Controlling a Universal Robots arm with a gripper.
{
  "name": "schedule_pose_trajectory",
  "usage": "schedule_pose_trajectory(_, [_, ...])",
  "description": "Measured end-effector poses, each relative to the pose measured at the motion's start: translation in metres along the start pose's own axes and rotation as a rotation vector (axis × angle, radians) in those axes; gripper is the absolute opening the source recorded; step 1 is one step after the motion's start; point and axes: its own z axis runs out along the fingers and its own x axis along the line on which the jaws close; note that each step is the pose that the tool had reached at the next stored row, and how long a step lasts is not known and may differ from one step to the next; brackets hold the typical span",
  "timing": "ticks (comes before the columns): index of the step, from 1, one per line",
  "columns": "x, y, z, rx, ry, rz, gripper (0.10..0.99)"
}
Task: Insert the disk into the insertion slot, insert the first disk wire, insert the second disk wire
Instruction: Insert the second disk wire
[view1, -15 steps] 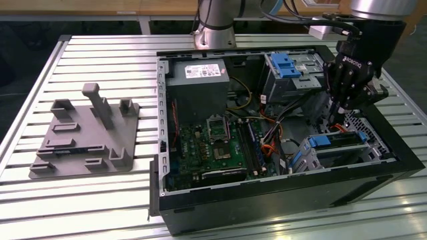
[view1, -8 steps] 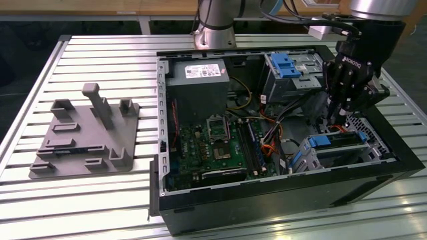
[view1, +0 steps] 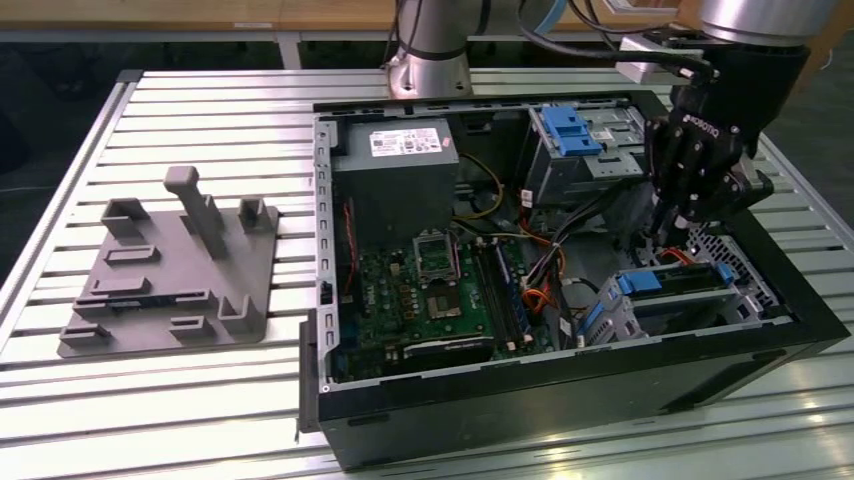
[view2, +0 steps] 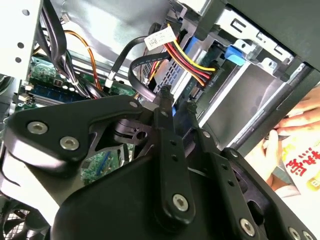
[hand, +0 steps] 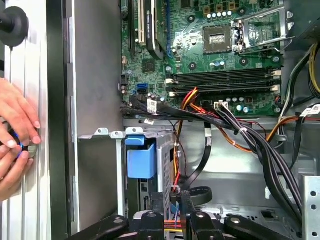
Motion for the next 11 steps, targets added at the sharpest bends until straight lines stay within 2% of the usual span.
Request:
schedule_pose_trajectory(2, [0.0006,0.0,0.0003,0.0,-0.0051,0.002,0.275])
schedule_pose_trajectory(3, [0.0009,0.0,0.0004,-0.001,-0.0118,0.002,0.275])
schedule_pose_trajectory(7, [0.002,0.0,0.0007,0.001,-0.0522,0.004,0.275])
schedule_pose_trajectory(9, [0.0031,0.0,0.001,0.0,-0.0607,0.005,0.275])
schedule_pose_trajectory(11, [0.0039,0.0,0.0011,0.0,-0.0638,0.006,0.275])
